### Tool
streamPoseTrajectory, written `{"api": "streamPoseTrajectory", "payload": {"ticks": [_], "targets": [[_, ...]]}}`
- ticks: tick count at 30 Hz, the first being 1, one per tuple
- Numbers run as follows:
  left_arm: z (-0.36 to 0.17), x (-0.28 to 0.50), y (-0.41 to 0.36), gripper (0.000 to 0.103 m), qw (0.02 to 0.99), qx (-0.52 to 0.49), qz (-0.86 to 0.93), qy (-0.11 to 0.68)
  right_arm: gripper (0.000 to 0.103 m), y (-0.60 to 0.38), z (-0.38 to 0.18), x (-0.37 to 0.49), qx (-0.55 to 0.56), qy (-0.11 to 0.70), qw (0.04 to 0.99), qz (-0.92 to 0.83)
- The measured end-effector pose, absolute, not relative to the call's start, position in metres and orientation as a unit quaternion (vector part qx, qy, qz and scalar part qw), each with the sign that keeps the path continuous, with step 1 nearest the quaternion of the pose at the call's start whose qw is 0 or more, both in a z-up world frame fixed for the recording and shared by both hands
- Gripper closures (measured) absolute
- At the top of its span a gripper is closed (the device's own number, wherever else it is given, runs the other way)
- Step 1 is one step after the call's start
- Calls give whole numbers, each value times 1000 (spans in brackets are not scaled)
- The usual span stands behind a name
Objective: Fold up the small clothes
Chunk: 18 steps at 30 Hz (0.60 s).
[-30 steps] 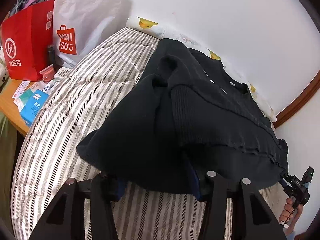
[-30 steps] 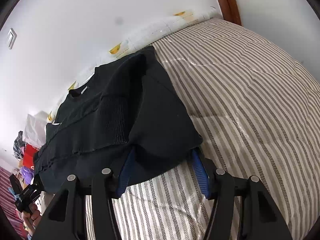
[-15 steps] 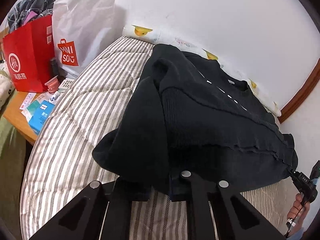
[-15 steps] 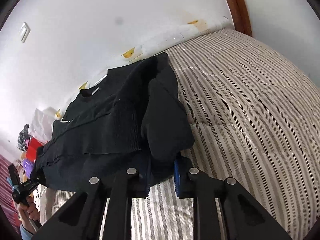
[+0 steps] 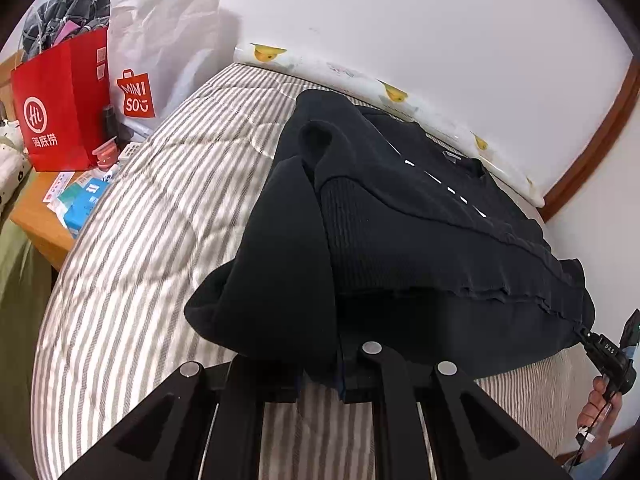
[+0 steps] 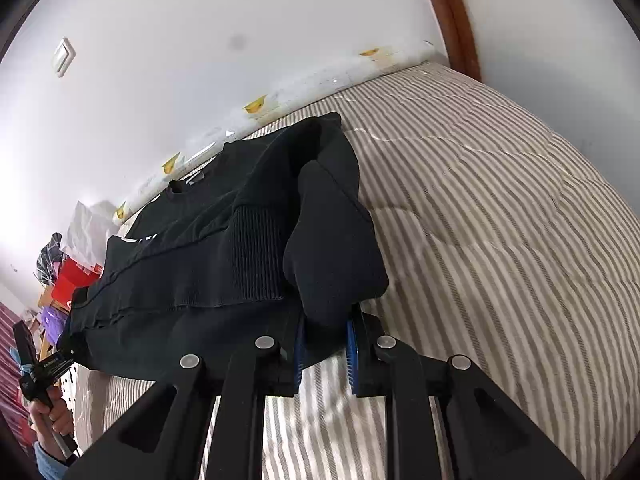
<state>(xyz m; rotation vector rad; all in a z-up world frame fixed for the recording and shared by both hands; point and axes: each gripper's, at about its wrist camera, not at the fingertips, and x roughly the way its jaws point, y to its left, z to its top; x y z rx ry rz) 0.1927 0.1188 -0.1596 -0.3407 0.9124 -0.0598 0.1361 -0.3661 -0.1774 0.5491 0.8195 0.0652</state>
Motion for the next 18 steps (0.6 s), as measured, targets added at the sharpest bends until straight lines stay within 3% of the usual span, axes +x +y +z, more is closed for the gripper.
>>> {"api": "streamPoseTrajectory", "payload": {"ticks": [18], "targets": [[-157,125,98,92,886,-152,-45,436,86,-380,-179,60,256,386,886,24]]}}
